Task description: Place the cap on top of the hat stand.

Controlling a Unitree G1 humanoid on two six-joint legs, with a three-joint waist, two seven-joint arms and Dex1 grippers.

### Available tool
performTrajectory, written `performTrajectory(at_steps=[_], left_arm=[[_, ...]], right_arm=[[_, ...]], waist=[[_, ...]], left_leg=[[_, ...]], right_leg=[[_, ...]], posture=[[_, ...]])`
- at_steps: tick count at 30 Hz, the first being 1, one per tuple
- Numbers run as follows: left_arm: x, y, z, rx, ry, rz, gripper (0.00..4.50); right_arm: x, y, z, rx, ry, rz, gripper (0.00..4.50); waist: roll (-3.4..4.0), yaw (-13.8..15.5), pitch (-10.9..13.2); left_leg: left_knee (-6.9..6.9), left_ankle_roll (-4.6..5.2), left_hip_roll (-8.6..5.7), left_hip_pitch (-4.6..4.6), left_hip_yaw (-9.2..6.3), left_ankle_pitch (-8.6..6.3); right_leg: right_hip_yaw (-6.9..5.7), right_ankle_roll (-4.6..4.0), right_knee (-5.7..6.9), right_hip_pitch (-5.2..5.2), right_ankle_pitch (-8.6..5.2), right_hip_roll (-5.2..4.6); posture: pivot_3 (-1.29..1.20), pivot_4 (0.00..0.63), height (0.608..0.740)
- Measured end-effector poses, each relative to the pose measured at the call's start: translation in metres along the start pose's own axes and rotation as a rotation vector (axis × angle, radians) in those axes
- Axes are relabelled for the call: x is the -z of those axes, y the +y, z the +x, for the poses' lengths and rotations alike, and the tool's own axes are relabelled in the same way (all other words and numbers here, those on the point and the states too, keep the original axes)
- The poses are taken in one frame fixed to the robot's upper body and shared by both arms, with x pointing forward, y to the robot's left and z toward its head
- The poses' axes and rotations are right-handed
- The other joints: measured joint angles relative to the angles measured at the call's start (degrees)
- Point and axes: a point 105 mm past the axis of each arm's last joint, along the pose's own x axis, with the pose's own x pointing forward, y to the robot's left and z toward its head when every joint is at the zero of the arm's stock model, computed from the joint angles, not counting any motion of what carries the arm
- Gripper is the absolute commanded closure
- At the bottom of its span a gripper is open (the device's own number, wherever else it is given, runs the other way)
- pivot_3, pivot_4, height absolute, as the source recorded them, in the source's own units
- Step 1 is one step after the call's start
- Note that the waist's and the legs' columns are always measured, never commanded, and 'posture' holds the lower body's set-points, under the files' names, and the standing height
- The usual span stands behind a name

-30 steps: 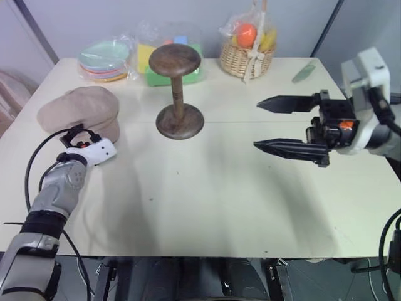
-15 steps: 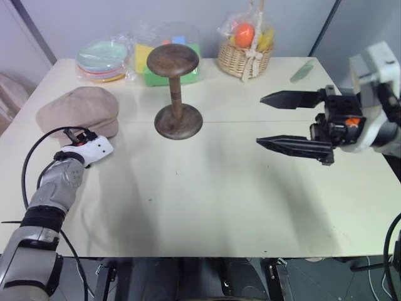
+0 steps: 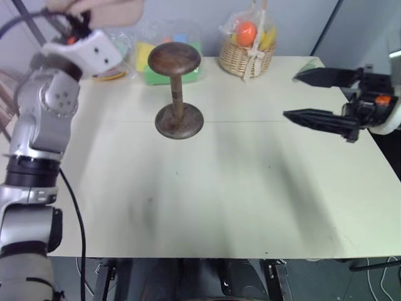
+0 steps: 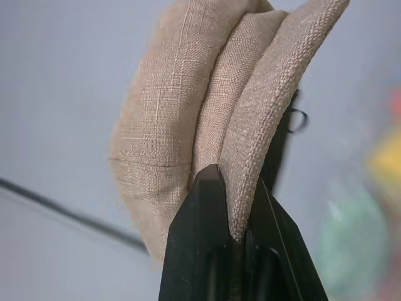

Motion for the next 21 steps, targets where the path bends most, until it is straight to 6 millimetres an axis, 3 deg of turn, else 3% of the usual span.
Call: performTrajectory(at_steps=[3,5,7,11,17,21], left_arm=[[-0.031,-0.015,0.001,0.052,-0.106,-0.017,4.49],[-0.048,-0.036,-0.009,0.125,-0.179,-0.016,4.49],[-0.051,-0.056,-0.024,0.201,-0.210,-0.008,4.49],[-0.038,-0.090,-0.058,0.352,-0.201,0.037,4.49],[-0.044,-0.100,-0.071,0.379,-0.226,0.063,4.49],[-0.053,-0.108,-0.072,0.375,-0.252,0.049,2.93]], right_arm=[[-0.004,-0.002,-0.006,0.028,-0.007,-0.011,0.00],[-0.002,-0.002,-0.008,0.043,-0.005,-0.010,0.00],[0.002,0.000,-0.008,0.045,0.007,-0.004,0.00],[0.004,0.001,-0.009,0.060,0.010,-0.004,0.00],[0.004,0.004,-0.006,0.061,0.009,-0.013,0.00],[0.011,0.004,0.000,0.047,0.022,0.008,0.00]], waist=[[0.01,-0.2,0.0],[0.01,-0.3,0.0],[0.02,-0.5,0.0],[0.03,-0.3,0.0],[0.00,0.8,0.0],[0.00,1.0,0.0]], left_leg=[[-0.02,0.00,0.03,0.04,0.04,0.00],[-0.02,0.00,0.07,0.06,0.07,0.00],[-0.02,0.00,0.10,0.09,0.11,0.00],[0.00,0.01,0.13,0.09,0.11,0.00],[0.14,0.01,0.08,0.06,0.08,0.00],[0.15,0.01,0.08,0.06,0.08,0.00]], right_leg=[[0.03,0.00,0.03,0.00,0.00,0.05],[0.08,0.00,0.05,-0.01,0.00,0.08],[0.14,0.00,0.09,-0.03,0.00,0.11],[0.15,-0.01,0.17,-0.08,0.00,0.13],[0.10,0.00,0.11,0.06,0.00,0.07],[0.10,0.00,0.13,0.05,0.00,0.08]], posture=[[0.00,0.150,0.740],[0.00,0.150,0.740],[0.00,0.150,0.740],[0.00,0.150,0.740],[0.00,0.150,0.740],[0.00,0.150,0.740]])
